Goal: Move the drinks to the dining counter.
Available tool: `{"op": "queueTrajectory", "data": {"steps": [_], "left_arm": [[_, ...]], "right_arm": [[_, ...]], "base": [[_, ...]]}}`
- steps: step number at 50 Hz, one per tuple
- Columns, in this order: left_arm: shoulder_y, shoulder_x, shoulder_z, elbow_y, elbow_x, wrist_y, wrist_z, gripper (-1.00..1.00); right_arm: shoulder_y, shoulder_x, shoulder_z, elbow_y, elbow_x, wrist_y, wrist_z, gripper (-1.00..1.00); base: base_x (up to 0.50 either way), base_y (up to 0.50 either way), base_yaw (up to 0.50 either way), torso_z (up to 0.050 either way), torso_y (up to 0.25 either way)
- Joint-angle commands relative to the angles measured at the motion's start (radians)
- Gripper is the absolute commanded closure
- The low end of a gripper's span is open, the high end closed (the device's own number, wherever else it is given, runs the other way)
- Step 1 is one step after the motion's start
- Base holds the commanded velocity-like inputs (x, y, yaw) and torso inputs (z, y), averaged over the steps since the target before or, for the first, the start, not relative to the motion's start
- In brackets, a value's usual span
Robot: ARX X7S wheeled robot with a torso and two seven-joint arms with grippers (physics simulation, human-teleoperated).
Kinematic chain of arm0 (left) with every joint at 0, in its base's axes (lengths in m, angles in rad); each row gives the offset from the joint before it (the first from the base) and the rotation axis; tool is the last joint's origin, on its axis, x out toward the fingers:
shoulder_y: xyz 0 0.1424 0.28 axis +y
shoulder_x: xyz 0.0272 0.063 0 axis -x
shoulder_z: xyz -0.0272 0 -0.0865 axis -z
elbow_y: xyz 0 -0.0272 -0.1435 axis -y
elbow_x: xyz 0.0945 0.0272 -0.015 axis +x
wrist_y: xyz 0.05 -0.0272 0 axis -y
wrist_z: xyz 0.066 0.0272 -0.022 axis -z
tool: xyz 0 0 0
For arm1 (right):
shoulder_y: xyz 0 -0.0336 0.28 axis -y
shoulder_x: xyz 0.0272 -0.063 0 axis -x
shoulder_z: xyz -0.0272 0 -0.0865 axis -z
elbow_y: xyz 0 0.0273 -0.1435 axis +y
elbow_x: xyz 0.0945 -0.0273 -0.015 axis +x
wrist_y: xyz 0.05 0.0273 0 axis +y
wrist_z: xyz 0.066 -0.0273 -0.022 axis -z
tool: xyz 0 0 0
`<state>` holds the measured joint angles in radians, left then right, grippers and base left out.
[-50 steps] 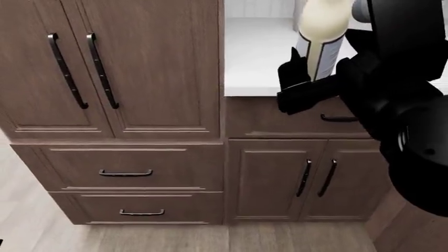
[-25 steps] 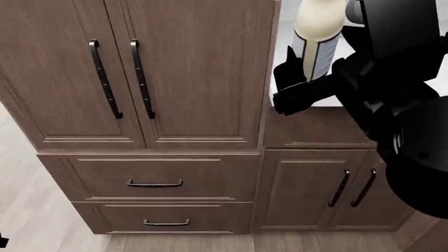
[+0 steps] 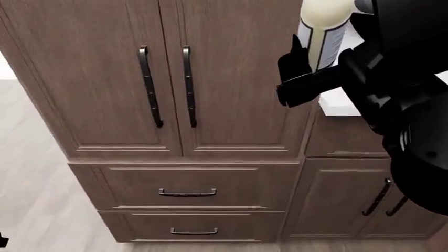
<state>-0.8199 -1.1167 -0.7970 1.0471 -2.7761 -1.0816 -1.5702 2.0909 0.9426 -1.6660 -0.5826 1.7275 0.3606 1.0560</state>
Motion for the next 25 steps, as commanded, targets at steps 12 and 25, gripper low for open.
{"op": "queueTrajectory", "data": {"steps": [12,25], "left_arm": [[0.008,0.001,-0.008,0.0,-0.001,0.0,0.0,-1.0],[0.012,0.001,-0.015,0.0,-0.003,0.006,0.0,-1.0]], "right_arm": [[0.02,-0.017,0.019,0.01,-0.031,0.066,0.006,1.0],[0.019,-0.028,0.014,0.001,-0.029,0.101,-0.01,1.0]], "base": [[0.14,0.5,0.0,0.0,0.002],[0.05,0.5,0.0,0.001,0.001]]}}
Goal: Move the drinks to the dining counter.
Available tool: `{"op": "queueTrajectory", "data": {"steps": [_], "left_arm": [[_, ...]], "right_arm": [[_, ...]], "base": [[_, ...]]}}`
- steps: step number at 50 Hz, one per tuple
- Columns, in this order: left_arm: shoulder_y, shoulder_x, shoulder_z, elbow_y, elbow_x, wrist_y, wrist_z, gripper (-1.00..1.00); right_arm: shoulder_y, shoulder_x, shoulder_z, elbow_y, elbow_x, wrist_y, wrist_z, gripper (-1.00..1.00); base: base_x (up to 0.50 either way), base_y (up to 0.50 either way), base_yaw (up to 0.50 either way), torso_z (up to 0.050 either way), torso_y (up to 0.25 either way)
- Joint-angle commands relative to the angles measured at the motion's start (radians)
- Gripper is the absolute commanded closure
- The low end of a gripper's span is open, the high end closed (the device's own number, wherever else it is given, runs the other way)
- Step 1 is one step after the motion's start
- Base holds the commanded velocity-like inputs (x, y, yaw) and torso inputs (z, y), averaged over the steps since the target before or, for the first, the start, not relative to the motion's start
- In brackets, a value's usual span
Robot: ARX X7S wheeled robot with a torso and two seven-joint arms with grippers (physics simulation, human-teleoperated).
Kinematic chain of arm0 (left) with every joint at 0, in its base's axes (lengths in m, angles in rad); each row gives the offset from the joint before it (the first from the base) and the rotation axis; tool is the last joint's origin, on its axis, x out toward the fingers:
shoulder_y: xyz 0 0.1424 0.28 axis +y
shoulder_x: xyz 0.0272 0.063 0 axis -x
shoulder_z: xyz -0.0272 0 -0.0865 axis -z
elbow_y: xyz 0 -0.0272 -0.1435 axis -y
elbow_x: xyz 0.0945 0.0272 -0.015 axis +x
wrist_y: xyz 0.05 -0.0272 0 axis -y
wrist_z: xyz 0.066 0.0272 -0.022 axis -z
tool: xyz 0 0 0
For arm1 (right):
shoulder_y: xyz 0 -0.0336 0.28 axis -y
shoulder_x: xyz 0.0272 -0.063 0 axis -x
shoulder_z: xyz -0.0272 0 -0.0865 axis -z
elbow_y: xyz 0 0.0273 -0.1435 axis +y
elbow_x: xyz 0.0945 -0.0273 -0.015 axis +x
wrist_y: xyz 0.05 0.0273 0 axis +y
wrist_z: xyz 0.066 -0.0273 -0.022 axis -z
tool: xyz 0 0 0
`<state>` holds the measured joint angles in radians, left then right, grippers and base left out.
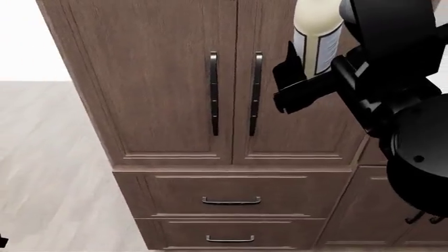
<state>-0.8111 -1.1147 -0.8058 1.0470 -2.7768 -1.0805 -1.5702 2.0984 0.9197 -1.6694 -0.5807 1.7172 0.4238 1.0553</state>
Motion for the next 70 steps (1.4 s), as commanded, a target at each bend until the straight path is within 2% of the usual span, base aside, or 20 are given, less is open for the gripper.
{"op": "queueTrajectory", "data": {"steps": [1,70], "left_arm": [[0.003,0.0,-0.006,0.0,-0.002,0.005,0.0,-1.0],[-0.014,-0.012,0.007,0.0,-0.003,0.015,0.0,-1.0]], "right_arm": [[0.011,-0.005,0.018,0.0,-0.019,0.038,-0.01,1.0],[-0.024,-0.016,0.055,0.014,-0.023,0.064,-0.03,1.0]], "base": [[0.03,0.5,0.0,0.0,0.0],[0.06,0.5,0.0,0.0,0.001]]}}
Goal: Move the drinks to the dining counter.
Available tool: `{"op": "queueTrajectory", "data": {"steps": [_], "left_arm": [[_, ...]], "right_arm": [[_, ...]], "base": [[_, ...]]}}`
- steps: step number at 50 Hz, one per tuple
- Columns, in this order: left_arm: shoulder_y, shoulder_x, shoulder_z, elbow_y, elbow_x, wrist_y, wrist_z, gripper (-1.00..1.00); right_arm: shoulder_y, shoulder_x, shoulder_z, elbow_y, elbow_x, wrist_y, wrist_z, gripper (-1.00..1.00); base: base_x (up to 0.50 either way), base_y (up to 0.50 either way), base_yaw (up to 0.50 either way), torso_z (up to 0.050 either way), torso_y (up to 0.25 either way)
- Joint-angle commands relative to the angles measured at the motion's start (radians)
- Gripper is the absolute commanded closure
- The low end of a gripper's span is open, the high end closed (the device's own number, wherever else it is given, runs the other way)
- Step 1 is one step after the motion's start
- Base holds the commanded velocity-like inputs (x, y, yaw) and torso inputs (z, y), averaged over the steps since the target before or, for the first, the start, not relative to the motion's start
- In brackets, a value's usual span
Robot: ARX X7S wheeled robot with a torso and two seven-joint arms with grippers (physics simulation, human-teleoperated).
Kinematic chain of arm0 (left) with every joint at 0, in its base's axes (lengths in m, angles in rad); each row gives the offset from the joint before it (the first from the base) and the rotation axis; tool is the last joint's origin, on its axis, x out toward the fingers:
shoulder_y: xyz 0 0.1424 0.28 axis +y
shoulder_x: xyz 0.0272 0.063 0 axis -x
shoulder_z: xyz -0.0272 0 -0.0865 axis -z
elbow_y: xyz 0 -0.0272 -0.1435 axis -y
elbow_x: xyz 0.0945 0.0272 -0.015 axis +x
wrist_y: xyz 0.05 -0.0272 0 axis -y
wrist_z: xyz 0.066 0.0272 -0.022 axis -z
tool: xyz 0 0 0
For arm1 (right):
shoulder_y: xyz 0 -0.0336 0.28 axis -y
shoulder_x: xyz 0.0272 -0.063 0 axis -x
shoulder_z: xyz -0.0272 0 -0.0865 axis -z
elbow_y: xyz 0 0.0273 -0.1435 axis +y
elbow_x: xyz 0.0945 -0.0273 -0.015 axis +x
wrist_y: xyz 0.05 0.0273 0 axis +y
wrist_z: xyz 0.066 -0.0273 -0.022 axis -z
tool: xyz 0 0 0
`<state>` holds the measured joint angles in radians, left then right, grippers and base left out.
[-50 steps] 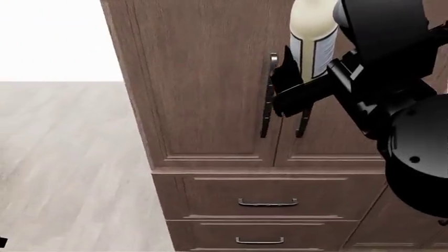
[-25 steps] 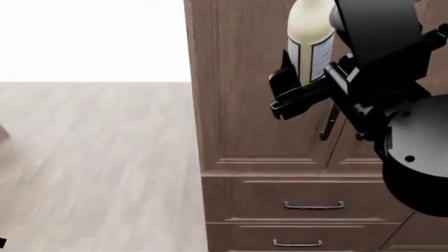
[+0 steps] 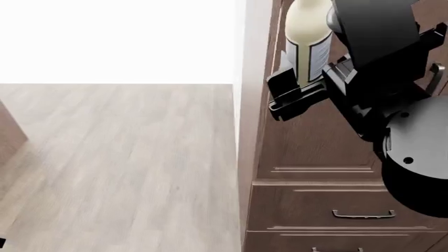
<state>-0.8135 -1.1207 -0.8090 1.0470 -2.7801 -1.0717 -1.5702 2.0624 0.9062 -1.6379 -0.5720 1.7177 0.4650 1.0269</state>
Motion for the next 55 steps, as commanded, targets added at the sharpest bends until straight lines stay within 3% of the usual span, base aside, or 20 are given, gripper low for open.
{"op": "queueTrajectory", "data": {"steps": [1,55], "left_arm": [[-0.012,-0.005,0.01,0.0,0.0,0.007,0.0,-1.0],[-0.021,-0.007,0.016,0.0,-0.002,0.006,0.0,-1.0]], "right_arm": [[0.011,-0.002,0.024,0.006,-0.023,0.023,-0.002,1.0],[-0.006,-0.011,0.051,0.014,-0.013,0.048,-0.007,1.0]], "base": [[0.1,0.5,0.0,0.0,0.0],[-0.08,0.5,0.0,0.0,0.001]]}}
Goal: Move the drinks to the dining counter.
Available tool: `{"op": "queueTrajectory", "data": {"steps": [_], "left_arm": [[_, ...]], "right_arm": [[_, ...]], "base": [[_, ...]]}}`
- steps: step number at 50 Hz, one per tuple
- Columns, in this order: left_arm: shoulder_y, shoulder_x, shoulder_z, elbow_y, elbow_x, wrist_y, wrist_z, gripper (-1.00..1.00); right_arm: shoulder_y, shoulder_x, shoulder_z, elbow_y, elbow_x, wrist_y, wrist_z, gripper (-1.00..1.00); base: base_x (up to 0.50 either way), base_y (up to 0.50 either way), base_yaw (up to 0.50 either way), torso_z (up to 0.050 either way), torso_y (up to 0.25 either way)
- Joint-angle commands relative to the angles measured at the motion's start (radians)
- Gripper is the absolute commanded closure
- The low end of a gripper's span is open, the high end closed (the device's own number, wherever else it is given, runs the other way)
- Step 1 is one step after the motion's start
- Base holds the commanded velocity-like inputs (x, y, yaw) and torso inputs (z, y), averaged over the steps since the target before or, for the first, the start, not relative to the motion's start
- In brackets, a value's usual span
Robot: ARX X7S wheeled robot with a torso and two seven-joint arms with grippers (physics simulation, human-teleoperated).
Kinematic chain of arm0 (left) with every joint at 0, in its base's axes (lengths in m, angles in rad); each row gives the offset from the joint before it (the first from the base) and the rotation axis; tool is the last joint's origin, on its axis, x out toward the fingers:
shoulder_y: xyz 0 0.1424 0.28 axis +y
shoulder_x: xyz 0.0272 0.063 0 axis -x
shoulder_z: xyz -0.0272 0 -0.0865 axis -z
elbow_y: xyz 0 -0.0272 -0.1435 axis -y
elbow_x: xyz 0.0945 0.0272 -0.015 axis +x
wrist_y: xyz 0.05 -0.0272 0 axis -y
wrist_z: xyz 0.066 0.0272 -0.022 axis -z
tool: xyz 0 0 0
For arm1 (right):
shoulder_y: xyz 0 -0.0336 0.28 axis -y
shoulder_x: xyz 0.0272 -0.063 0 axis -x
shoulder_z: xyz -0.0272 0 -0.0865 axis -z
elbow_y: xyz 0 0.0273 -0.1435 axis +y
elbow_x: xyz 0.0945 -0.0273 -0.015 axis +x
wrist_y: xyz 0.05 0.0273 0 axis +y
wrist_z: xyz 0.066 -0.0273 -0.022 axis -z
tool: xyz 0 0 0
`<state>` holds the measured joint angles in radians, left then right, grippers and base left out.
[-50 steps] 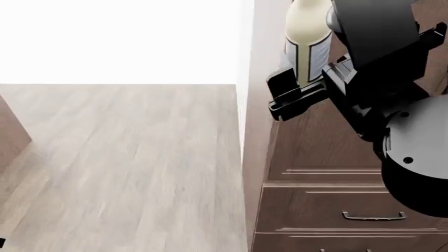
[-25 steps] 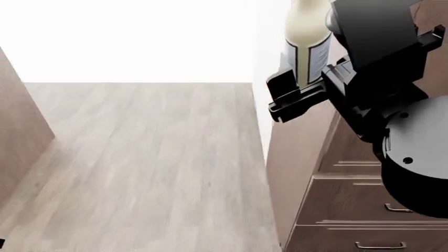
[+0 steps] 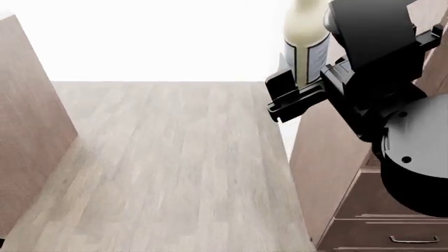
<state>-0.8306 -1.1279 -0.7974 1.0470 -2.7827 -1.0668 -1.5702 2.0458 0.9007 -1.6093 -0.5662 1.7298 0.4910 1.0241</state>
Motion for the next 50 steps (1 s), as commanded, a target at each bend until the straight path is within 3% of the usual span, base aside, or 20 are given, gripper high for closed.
{"op": "queueTrajectory", "data": {"steps": [1,50], "left_arm": [[-0.002,-0.001,0.001,0.0,-0.001,0.002,0.0,-1.0],[0.01,0.011,-0.01,0.0,-0.004,-0.004,0.0,-1.0]], "right_arm": [[0.011,-0.007,0.023,0.009,-0.025,0.024,-0.005,1.0],[-0.014,-0.005,0.041,0.002,-0.038,0.037,-0.005,1.0]], "base": [[-0.02,0.5,0.0,0.0,0.0],[0.0,0.5,0.0,0.0,0.001]]}}
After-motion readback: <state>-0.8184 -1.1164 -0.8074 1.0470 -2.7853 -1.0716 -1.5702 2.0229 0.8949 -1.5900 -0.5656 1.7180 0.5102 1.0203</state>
